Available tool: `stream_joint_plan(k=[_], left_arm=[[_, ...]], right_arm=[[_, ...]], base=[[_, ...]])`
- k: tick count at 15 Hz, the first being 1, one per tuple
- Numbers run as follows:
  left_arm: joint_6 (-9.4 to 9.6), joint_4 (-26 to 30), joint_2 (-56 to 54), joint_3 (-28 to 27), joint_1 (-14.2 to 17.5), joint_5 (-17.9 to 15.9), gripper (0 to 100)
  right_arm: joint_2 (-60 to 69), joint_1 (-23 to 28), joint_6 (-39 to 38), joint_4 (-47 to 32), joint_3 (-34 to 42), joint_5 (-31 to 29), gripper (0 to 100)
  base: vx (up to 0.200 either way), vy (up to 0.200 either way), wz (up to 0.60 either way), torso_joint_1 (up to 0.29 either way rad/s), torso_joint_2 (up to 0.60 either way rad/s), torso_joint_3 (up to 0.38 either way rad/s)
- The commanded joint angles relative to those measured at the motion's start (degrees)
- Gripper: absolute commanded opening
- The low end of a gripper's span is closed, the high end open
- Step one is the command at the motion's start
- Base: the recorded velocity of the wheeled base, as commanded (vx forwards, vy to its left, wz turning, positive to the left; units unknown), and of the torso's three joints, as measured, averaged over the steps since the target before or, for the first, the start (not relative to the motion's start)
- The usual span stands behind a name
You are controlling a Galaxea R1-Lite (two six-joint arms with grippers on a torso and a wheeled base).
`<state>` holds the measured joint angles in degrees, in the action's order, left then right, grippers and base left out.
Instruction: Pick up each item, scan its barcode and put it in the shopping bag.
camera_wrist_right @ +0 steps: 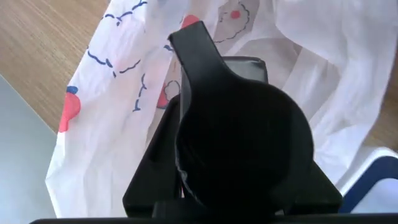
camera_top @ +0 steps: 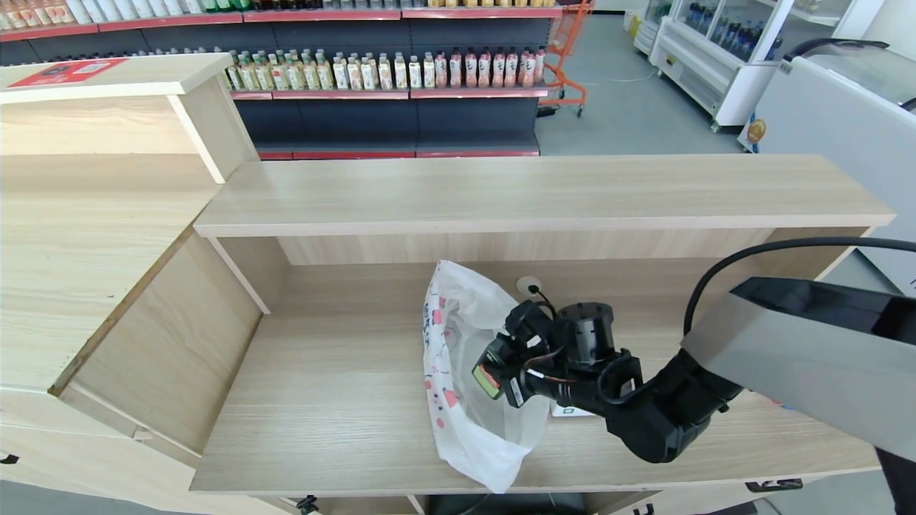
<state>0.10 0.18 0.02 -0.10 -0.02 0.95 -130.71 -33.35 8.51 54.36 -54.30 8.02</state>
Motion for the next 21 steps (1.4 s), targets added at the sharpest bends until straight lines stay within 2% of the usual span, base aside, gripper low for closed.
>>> stream_joint_plan(k=[1, 4, 5, 8, 10, 13, 15, 17, 21], left_arm=[[-0.01, -0.01, -0.02, 0.01, 0.02, 0.02, 100], [-0.01, -0.01, -0.02, 0.01, 0.02, 0.02, 100], [-0.01, -0.01, -0.02, 0.01, 0.02, 0.02, 100], [-0.01, -0.01, -0.02, 0.01, 0.02, 0.02, 100], [-0.01, -0.01, -0.02, 0.01, 0.02, 0.02, 100], [-0.01, -0.01, -0.02, 0.01, 0.02, 0.02, 100], [-0.01, -0.01, -0.02, 0.01, 0.02, 0.02, 100], [-0.01, -0.01, -0.02, 0.01, 0.02, 0.02, 100], [0.17, -0.01, -0.02, 0.01, 0.02, 0.02, 100]], right_arm=[[-4.20, -1.10, 1.42, 0.57, -1.51, -0.11, 0], [-7.02, -2.15, 2.65, 3.83, -2.57, -0.73, 0], [-7.19, -2.42, 2.74, 3.83, -2.30, -0.73, 100], [-6.23, -3.03, 1.07, 4.00, -2.30, -0.90, 100], [-2.62, -2.24, -2.97, 3.74, -3.01, -0.90, 100], [6.17, 3.29, -9.21, 0.57, -2.22, -0.99, 100], [15.48, 6.63, -18.79, -5.93, -0.28, -3.01, 100], [25.41, 9.89, -24.33, -16.74, 1.65, -6.35, 100], [44.22, 19.91, -25.12, -28.61, 12.11, -7.49, 100]], base=[[0.000, 0.000, 0.00, 0.000, 0.00, 0.000], [0.000, 0.000, 0.00, 0.000, 0.00, 0.000], [0.000, 0.000, 0.00, 0.000, 0.00, 0.000], [0.000, 0.000, 0.00, 0.000, 0.00, 0.000], [0.000, 0.000, 0.00, 0.000, 0.00, 0.000], [0.000, 0.000, 0.00, 0.000, 0.00, 0.000], [0.000, 0.000, 0.00, 0.000, 0.00, 0.000], [0.000, 0.000, 0.00, 0.000, 0.00, 0.000], [0.000, 0.000, 0.00, 0.000, 0.00, 0.000]])
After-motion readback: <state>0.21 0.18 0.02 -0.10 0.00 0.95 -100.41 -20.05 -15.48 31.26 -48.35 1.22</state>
